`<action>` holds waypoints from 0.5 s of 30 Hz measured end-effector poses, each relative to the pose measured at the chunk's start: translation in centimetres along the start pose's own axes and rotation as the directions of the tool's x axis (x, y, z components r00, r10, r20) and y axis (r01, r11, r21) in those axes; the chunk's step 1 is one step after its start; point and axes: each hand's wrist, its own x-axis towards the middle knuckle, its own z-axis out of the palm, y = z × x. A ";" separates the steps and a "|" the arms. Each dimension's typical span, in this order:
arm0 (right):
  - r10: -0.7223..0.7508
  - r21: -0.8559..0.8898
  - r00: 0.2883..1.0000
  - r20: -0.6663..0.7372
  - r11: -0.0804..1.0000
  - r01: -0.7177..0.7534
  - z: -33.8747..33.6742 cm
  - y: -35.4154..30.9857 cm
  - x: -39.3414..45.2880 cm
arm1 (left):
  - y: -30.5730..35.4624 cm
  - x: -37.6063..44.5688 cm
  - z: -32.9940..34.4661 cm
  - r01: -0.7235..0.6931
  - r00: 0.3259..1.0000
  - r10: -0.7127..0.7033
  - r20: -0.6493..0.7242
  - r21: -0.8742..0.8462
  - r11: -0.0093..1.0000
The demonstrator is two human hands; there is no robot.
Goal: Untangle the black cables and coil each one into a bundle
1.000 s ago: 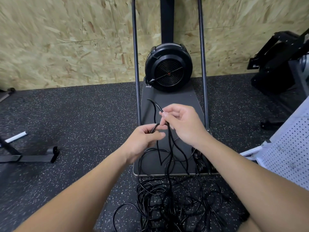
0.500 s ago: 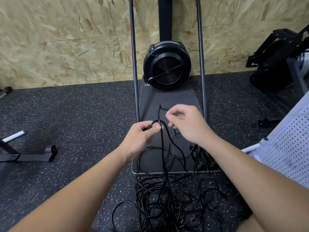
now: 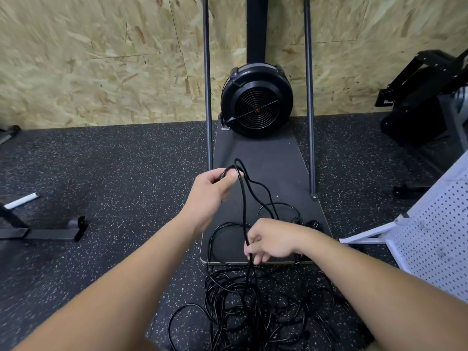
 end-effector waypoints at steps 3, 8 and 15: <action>-0.038 -0.010 0.998 -0.058 0.999 0.037 -0.6 -0.8 -0.2 | -0.4 0.1 -0.5 0.023 1.000 -0.023 -0.005 -0.044 0.999; -0.109 0.007 0.968 -0.227 0.994 0.114 -2.1 -2.1 -1.0 | -0.7 -0.3 -1.2 0.065 0.996 -0.064 0.059 -0.019 0.998; -0.034 0.294 0.748 -0.662 0.907 0.301 -5.3 -3.9 -2.3 | -1.2 -1.6 1.1 0.042 0.997 -0.043 0.056 0.022 0.999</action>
